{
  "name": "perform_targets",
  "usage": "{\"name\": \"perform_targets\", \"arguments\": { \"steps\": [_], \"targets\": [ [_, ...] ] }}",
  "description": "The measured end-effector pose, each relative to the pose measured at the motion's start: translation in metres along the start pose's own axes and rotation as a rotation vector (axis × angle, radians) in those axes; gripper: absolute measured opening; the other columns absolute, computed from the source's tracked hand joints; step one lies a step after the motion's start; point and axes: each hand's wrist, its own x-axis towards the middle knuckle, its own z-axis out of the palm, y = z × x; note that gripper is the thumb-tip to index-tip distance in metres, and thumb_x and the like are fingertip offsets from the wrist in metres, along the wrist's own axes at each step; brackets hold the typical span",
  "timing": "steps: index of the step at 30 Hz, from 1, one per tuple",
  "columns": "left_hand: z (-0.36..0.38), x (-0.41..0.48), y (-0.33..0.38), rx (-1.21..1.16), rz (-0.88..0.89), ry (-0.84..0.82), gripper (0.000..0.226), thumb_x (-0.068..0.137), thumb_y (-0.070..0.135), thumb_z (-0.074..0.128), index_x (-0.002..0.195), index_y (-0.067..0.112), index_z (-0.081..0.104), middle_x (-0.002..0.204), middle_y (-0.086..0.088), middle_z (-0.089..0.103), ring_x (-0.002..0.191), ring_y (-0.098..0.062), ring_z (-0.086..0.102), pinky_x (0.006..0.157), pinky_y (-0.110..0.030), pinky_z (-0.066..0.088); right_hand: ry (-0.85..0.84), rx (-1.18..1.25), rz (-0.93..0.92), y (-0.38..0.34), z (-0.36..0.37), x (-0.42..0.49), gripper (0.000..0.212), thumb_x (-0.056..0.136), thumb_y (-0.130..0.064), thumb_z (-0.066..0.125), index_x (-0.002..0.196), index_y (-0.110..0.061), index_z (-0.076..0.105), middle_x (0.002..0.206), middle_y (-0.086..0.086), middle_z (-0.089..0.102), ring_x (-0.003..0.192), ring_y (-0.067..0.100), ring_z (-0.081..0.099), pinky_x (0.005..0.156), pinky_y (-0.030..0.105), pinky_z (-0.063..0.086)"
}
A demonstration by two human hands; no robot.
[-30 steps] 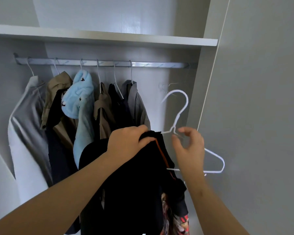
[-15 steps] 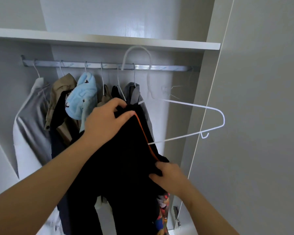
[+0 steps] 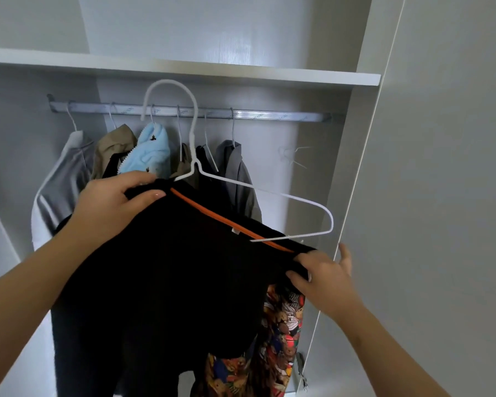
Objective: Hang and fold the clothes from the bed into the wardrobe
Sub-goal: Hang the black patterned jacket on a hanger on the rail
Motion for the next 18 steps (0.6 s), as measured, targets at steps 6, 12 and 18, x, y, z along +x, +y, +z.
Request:
{"name": "perform_targets", "arguments": {
  "steps": [6,12,18],
  "targets": [
    [-0.008,-0.003,-0.004,-0.281,-0.039,0.007,0.052,0.081,0.011,0.066,0.066,0.061,0.063,0.067,0.037,0.061,0.065,0.022,0.055,0.064,0.006,0.037,0.131,0.013,-0.143,0.009,-0.004,0.010,0.017,0.069,-0.018,0.079,0.083,-0.016,0.069,0.079,-0.005,0.066,0.091,0.018,0.065,0.104,0.061,0.011],
    [-0.012,-0.006,-0.018,-0.075,0.101,-0.075,0.042,0.078,0.020,0.068,0.066,0.059,0.059,0.069,0.041,0.057,0.068,0.026,0.051,0.065,0.010,0.031,0.204,-0.064,-0.282,0.021,-0.013,0.015,0.033,0.050,-0.015,0.089,0.076,-0.020,0.070,0.069,-0.007,0.067,0.072,0.015,0.070,0.091,0.060,0.024],
    [-0.006,-0.004,-0.035,0.052,0.201,-0.113,0.007,0.080,0.017,0.069,0.073,0.016,0.069,0.060,0.003,0.062,0.070,-0.006,0.058,0.061,-0.005,0.037,0.258,-0.149,-0.396,0.028,-0.025,0.018,0.037,0.037,-0.017,0.093,0.065,-0.018,0.068,0.060,-0.007,0.063,0.063,0.011,0.068,0.083,0.062,0.039]
  ]
}}
